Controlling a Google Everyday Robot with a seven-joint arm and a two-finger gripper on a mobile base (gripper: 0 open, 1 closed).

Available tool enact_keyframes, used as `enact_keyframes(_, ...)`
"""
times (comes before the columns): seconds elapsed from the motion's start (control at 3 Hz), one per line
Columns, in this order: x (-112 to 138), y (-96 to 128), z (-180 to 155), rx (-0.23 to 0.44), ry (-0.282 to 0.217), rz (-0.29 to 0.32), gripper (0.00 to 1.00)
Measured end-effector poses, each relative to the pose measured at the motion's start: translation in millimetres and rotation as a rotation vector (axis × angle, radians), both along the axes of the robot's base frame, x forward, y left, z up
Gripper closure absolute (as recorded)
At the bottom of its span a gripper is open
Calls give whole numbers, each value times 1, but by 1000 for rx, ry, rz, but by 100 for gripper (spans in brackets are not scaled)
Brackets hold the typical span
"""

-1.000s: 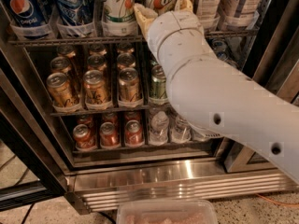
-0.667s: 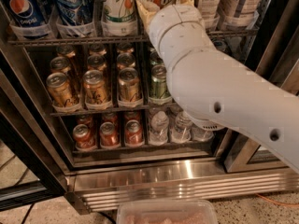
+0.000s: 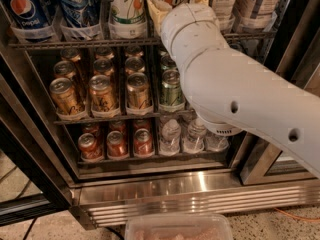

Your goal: Pick 7up can from top shelf of fridge

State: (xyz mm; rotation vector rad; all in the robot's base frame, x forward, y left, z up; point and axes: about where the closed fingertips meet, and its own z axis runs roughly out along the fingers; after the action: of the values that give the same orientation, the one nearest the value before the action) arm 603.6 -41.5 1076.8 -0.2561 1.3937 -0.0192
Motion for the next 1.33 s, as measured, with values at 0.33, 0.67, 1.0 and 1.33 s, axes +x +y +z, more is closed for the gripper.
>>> enact_keyframes(0.33,3,3,-7,10,23,10,40)
enact_keyframes(0.67,6,5,-8,19,34,22,59)
enact_keyframes(1.0,6,6,-7,33,40,30,82)
enact_keyframes(1.33,6,6,-7,33,40,30,100)
